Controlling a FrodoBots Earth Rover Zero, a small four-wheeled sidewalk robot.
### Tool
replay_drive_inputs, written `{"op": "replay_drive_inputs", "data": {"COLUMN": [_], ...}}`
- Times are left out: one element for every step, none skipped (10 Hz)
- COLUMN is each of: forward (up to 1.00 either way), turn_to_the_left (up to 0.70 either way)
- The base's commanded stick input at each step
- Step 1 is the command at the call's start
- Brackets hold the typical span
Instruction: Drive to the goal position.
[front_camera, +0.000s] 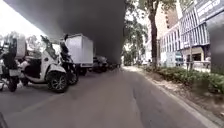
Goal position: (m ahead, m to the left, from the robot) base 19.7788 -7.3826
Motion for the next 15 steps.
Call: {"op": "replay_drive_inputs", "data": {"forward": [0.45,0.45,0.45,0.45,0.45,0.45,0.45,0.45,0.45,0.45,0.45,0.45,0.45,0.45,0.45], "turn_to_the_left": [0.0,0.0,0.0,0.0,0.0,0.0,0.0,0.0,0.0,0.0,0.0,0.0,0.0,0.0,0.0]}}
